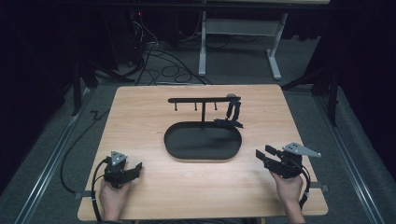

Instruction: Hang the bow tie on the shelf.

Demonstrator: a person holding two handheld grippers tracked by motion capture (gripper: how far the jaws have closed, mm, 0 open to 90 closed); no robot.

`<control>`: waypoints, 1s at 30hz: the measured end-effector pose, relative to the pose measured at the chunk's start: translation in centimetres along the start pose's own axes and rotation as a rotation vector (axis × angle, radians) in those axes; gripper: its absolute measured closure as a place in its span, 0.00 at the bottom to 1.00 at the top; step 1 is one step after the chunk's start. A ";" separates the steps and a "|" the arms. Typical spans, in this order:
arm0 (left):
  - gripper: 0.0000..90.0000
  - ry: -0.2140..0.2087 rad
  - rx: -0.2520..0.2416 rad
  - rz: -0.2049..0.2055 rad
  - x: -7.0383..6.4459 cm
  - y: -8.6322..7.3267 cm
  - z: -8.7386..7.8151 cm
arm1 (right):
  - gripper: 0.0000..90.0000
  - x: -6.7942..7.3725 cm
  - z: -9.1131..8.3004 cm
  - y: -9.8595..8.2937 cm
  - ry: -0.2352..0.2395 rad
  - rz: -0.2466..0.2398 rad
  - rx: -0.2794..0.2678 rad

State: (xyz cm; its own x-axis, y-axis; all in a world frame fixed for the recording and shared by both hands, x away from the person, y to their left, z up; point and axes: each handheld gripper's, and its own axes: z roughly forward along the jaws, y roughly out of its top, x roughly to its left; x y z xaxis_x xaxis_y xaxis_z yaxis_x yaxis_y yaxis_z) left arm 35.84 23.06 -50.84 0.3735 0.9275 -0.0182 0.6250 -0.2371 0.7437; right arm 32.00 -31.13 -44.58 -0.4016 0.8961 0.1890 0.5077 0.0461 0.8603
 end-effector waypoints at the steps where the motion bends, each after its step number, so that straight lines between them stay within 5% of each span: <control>1: 0.33 0.000 0.000 0.000 0.0 0.0 0.0 | 0.55 0.0 0.1 -0.1 0.002 0.001 0.003; 30: 0.33 0.000 -0.002 -0.002 0.0 0.0 0.0 | 0.55 0.4 2.8 -1.6 -0.076 -0.073 0.112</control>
State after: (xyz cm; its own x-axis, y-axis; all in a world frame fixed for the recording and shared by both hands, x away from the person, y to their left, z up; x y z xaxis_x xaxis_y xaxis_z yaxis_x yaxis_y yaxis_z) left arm 35.84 23.05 -50.85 0.3718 0.9281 -0.0197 0.6245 -0.2344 0.7450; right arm 33.17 -29.60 -47.24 -0.3840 0.9192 0.0873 0.5622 0.1577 0.8118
